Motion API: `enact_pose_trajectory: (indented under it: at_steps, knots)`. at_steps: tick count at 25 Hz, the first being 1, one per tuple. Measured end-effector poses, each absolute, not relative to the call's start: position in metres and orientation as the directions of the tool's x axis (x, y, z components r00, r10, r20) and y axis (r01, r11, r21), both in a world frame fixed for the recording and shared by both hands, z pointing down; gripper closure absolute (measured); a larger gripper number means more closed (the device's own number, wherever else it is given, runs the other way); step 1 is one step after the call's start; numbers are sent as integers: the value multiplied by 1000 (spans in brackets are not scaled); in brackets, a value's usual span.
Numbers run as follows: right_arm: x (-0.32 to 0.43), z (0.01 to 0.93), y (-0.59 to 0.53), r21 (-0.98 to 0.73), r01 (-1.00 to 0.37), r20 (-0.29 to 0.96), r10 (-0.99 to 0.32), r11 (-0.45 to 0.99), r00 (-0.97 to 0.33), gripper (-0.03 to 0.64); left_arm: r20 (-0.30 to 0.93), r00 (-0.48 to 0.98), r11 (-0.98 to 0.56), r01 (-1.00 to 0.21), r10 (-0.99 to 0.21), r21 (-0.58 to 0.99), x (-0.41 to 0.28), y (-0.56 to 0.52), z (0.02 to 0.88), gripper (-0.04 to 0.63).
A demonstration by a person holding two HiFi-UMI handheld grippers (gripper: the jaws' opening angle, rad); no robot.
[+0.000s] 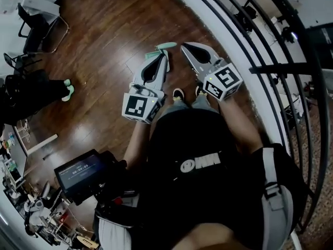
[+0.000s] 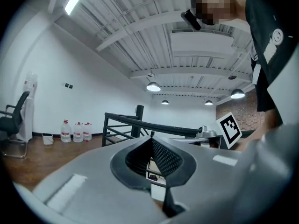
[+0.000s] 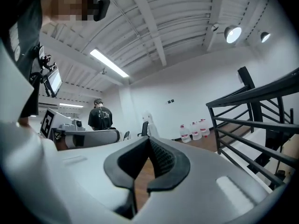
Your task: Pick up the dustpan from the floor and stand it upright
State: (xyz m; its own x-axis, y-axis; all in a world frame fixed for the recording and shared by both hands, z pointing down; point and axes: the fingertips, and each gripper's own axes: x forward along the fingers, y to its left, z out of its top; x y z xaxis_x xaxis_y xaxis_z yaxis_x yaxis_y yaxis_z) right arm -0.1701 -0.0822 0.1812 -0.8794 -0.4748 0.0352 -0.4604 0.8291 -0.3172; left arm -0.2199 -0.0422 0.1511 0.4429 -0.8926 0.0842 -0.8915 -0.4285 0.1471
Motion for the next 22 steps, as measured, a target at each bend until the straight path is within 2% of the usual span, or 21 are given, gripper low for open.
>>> enact_pose_trajectory:
  at_steps: [9, 12, 16, 22]
  knots:
    - [-165, 145, -40, -274, -421, -4, -439, 865, -899, 615, 27, 415, -411, -906, -909, 99, -210, -13, 118, 583]
    - [-176, 156, -39, -276, -403, -16, -423, 873, -906, 615, 39, 415, -410, -908, -909, 91, -218, -14, 127, 583]
    - [-144, 136, -20, -258, -397, -31, -418, 881, -908, 615, 46, 420, -415, -905, -906, 93, -186, 4, 110, 583]
    - [-146, 132, -32, -242, -382, -25, -400, 892, -916, 615, 35, 425, -420, -902, -905, 98, -182, -10, 107, 583]
